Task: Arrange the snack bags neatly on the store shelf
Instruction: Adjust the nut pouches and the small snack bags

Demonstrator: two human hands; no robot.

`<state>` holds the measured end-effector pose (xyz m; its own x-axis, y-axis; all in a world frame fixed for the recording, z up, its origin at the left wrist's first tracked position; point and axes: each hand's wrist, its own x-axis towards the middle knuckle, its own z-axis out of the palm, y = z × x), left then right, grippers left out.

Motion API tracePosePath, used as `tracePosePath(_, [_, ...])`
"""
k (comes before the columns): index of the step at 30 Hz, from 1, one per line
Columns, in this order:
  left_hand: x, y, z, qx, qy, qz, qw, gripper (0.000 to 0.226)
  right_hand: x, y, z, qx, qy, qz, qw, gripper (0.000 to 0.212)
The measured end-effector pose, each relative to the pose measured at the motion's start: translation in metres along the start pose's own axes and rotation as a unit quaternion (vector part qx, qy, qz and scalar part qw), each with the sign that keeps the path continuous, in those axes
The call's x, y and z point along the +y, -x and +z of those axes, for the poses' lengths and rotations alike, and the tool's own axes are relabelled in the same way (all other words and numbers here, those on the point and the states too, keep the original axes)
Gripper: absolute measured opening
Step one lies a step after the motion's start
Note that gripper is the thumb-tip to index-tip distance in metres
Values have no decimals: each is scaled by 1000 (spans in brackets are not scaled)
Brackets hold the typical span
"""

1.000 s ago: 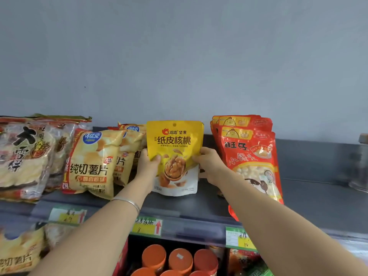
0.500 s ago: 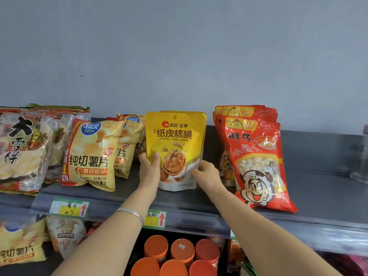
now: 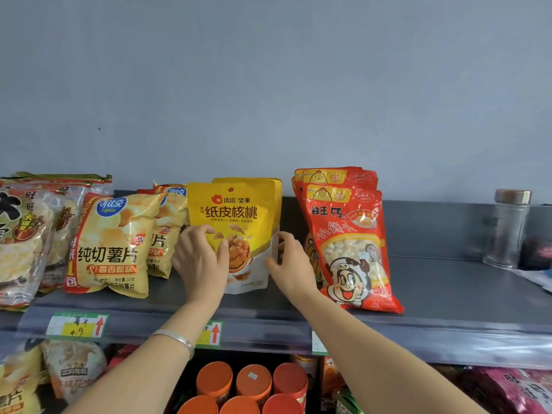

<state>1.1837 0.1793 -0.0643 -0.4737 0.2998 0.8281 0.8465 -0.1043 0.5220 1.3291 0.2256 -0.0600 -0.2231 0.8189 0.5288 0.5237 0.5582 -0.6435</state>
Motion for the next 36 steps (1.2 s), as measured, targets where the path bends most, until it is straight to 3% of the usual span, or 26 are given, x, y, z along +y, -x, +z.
tracePosePath(6, [54, 6, 11, -10, 55, 135, 989, 33, -6, 2, -46, 60, 88, -107, 989, 41])
tracePosePath(10, [91, 21, 31, -117, 105, 142, 977, 37, 7, 7, -80, 158, 170, -118, 966, 37])
tracePosePath(14, [114, 52, 58, -336, 130, 71, 930, 71, 41, 18, -106, 228, 183, 56, 955, 48])
tracePosePath(16, [119, 66, 67, -419, 109, 56, 900, 93, 59, 23, -112, 223, 87, 155, 958, 58])
tracePosePath(18, [119, 72, 72, -454, 89, 51, 885, 111, 73, 24, -113, 184, -48, 223, 956, 69])
tracePosePath(20, [117, 72, 76, -462, 108, 28, 880, 120, 77, 24, -114, 137, -122, 242, 953, 69])
tracePosePath(24, [114, 69, 74, -457, 180, -11, 871, 121, 74, 26, -112, 101, -150, 170, 969, 44])
tracePosePath(28, [112, 66, 73, -453, 226, -55, 861, 114, 76, 26, -107, 89, -160, 140, 973, 68])
tracePosePath(31, [113, 64, 72, -447, 253, -74, 855, 108, 78, 27, -108, 81, -187, 153, 967, 74])
tracePosePath(36, [116, 64, 66, -433, 282, -99, 851, 95, 80, 26, -116, 81, -207, 163, 961, 53])
